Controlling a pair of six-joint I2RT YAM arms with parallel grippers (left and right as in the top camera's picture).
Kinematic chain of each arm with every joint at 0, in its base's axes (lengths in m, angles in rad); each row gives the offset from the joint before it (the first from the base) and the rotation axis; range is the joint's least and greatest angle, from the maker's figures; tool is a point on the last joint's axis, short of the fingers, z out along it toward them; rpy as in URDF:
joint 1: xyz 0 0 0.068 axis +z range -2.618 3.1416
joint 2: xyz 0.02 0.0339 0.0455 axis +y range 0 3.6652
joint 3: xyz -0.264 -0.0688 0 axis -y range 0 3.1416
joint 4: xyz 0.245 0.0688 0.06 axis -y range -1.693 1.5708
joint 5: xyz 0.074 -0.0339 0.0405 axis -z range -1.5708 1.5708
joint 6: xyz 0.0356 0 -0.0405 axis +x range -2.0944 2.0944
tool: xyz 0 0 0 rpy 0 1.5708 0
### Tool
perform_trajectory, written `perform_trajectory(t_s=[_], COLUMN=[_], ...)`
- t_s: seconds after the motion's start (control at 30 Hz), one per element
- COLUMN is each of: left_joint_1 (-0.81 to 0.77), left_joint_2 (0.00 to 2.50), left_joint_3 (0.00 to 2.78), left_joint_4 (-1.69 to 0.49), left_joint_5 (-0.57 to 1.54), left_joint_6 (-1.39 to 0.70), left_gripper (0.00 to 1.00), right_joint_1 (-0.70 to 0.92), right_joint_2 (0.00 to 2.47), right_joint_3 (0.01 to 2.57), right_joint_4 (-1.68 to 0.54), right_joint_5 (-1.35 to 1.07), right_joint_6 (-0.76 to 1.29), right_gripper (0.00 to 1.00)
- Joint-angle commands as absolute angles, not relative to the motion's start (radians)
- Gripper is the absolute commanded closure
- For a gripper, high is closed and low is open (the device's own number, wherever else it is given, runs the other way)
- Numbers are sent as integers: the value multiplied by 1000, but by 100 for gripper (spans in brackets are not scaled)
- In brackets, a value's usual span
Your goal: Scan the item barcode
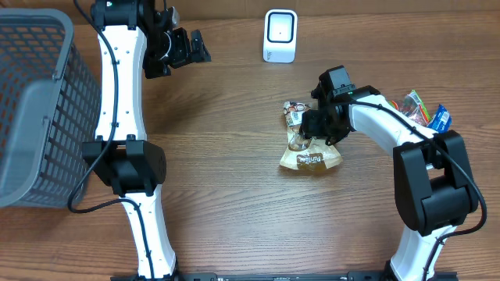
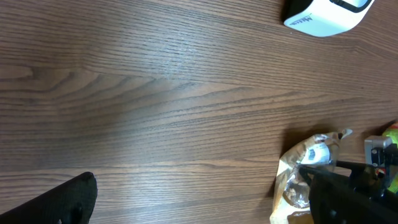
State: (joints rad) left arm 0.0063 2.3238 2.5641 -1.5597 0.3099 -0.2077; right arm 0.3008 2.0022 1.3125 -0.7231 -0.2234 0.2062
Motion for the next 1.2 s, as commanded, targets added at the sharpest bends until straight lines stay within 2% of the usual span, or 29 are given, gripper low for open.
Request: perform_trajectory(t_s=[0.0,0.07,0.17,0.2,0.23,0.27,0.3,0.33,0.4,0.67,0.93,1.17], left_joint_1=[0,0,0,0,0,0,0,0,0,0,0,0], left_joint_2=[2318,2318,2318,2318,2318,2318,2318,2318,2318,2318,2318,2318], left_joint_3=[2579,2579,2579,2579,2579,2579,2579,2579,2579,2579,2579,2579], left_joint_4=[-1559,-1559,-1559,-1559,-1559,-1559,-1559,-1559,-1559,-1559,-1559,-1559], left_joint_5=[303,303,303,303,303,303,303,303,303,303,303,303], left_joint_6=[-217,-217,-217,-217,-217,-217,-217,-217,-217,-217,-217,-217], left_gripper=[0,0,0,0,0,0,0,0,0,0,0,0], right_joint_1=[288,278,262,257,253,247,242,237,226,165,108,96], right_joint_2=[2041,2041,2041,2041,2040,2040,2040,2039,2030,2003,1997,1997], right_joint_3=[1274,1274,1277,1278,1283,1295,1313,1332,1388,1499,1496,1446], right_joint_4=[-746,-748,-758,-763,-770,-786,-809,-831,-891,-1089,-1262,-1236], right_joint_5=[-252,-283,-294,-294,-295,-303,-317,-322,-339,-511,-330,-358], right_joint_6=[205,205,204,201,192,170,147,140,129,134,161,161], right_gripper=[51,61,63,58,44,23,11,5,1,0,0,0])
